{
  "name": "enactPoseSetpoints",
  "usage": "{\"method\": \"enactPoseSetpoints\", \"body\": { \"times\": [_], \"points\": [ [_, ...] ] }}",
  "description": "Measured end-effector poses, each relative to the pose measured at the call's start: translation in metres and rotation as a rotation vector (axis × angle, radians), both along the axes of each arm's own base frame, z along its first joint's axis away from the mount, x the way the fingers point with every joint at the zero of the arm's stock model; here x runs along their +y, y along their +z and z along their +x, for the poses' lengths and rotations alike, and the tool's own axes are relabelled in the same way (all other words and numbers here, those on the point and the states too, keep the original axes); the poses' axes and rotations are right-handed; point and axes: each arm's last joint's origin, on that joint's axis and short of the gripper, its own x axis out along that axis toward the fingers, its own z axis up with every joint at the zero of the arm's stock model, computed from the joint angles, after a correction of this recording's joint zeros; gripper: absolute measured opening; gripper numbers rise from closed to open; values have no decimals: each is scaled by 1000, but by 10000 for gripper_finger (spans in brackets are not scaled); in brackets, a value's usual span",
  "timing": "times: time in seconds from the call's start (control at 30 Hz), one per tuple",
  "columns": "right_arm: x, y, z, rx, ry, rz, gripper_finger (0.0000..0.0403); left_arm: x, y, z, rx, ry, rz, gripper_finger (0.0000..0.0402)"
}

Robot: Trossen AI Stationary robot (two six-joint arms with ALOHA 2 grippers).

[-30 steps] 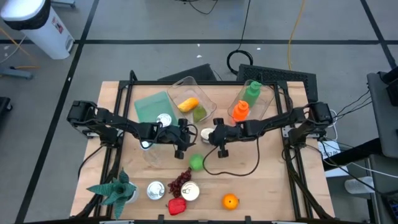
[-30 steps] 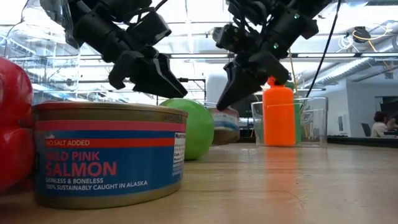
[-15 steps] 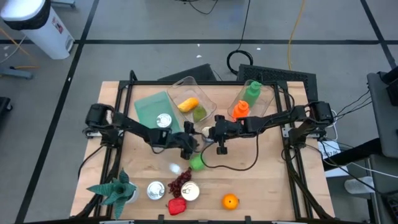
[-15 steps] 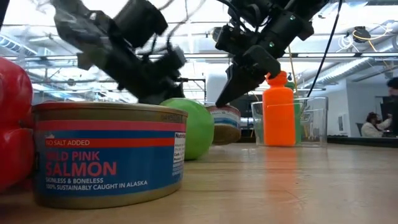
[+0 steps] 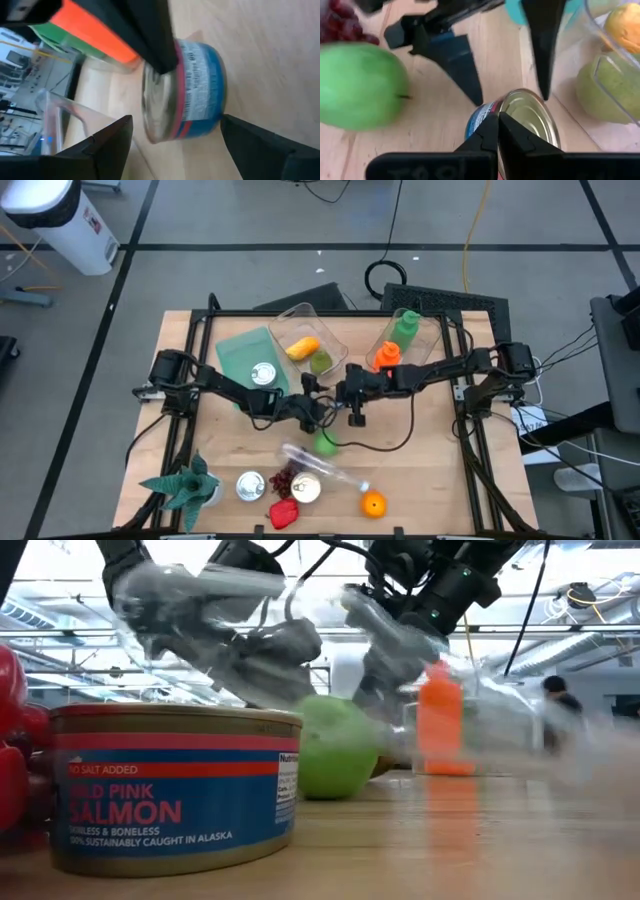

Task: Pick & Place Food Item
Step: Stack the blue tuna can on top of the green tuna can into the green bin

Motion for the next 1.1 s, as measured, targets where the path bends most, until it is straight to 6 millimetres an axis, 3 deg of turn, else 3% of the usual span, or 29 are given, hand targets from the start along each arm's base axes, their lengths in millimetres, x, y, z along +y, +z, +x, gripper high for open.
{"method": "enactPoseSetpoints", "body": {
  "times": [0.33, 0.63, 0.93, 1.1],
  "points": [
    [-15, 4, 4, -68, -72, 99, 0, 13, 3, 4, -54, -3, -58, 310],
    [-17, 11, 9, -161, -65, 133, 1, 26, 1, 5, -51, 8, -60, 308],
    [-17, 10, 8, -139, -62, 119, 1, 31, -1, 4, -30, 0, -122, 210],
    [-16, 16, 3, -133, -49, 89, 0, 33, -2, 3, -29, 24, -151, 202]
  ]
}}
